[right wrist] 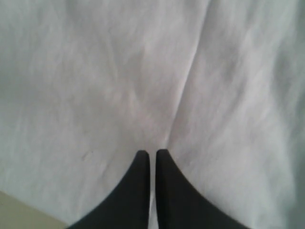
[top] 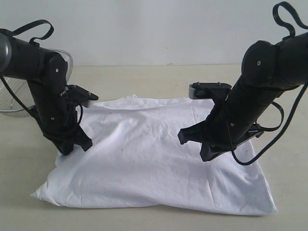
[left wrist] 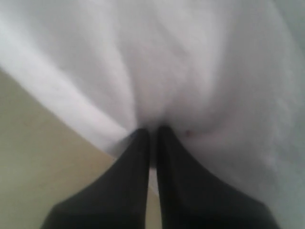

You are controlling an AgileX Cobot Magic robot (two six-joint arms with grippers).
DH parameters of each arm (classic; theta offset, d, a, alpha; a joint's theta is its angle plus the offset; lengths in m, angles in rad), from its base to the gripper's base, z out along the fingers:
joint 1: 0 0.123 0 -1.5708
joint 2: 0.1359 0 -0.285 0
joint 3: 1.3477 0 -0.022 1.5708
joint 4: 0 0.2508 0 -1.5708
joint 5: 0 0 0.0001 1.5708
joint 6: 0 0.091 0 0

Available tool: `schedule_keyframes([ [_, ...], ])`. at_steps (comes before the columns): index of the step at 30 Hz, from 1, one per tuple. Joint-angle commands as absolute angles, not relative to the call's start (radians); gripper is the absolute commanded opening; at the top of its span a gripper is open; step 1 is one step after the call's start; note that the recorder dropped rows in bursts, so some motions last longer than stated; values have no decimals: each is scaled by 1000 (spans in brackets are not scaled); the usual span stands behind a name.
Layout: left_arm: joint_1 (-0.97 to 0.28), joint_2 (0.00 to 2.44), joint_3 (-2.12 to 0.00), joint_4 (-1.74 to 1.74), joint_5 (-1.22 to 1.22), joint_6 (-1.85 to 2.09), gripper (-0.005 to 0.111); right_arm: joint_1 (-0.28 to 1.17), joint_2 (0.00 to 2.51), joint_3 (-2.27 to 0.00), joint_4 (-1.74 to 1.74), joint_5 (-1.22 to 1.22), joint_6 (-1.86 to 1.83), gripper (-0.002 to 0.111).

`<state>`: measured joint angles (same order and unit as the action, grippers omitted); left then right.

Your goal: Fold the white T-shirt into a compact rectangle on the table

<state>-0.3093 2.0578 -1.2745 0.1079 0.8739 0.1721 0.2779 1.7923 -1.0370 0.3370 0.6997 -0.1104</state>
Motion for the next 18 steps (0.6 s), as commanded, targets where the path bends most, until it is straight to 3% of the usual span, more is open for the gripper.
schedule_keyframes([
  [1,-313,2070,-1268,182,862,126,4,278,1779,-1036,333,716,-117,0],
  [18,-301,2068,-1271,322,781,36,4,278,1779,-1036,331,744,-122,0],
])
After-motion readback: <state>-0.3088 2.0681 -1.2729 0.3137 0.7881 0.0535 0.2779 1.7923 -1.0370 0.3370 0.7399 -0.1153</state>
